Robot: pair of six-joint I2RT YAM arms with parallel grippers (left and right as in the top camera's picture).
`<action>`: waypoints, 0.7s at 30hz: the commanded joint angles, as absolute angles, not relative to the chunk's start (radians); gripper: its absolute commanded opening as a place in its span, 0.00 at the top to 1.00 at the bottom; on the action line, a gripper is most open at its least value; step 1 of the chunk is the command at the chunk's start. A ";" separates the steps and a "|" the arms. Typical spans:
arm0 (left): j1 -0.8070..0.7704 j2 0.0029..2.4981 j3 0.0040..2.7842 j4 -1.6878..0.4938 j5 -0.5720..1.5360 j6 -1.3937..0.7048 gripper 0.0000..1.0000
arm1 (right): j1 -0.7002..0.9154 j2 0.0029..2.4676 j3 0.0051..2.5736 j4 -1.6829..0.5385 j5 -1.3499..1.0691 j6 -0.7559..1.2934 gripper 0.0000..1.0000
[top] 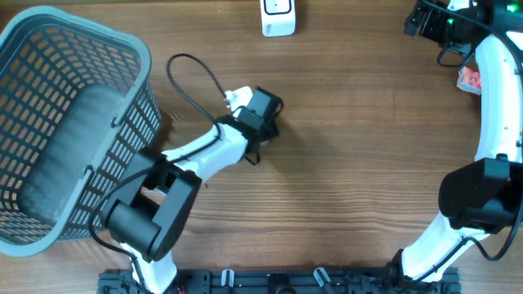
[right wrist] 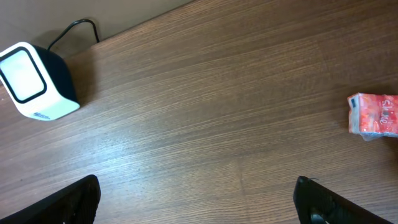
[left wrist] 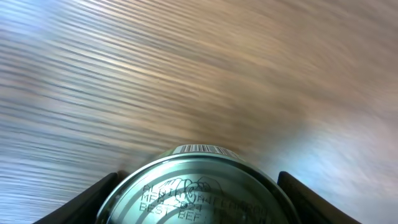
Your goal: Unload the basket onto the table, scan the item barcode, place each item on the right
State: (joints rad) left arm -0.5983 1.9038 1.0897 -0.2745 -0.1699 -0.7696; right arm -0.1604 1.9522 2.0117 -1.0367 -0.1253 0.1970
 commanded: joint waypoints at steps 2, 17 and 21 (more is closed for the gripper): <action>-0.628 1.926 1.068 -0.197 -0.093 -0.585 0.29 | -0.161 1.954 2.017 -1.041 -0.105 0.205 0.01; -0.685 1.926 1.068 -0.332 -0.103 -0.002 0.00 | -0.161 1.954 2.017 -1.058 -0.105 0.206 0.00; -0.686 1.893 1.068 -0.326 -0.128 -0.109 0.00 | -0.161 1.954 2.017 -1.064 -0.107 0.184 0.01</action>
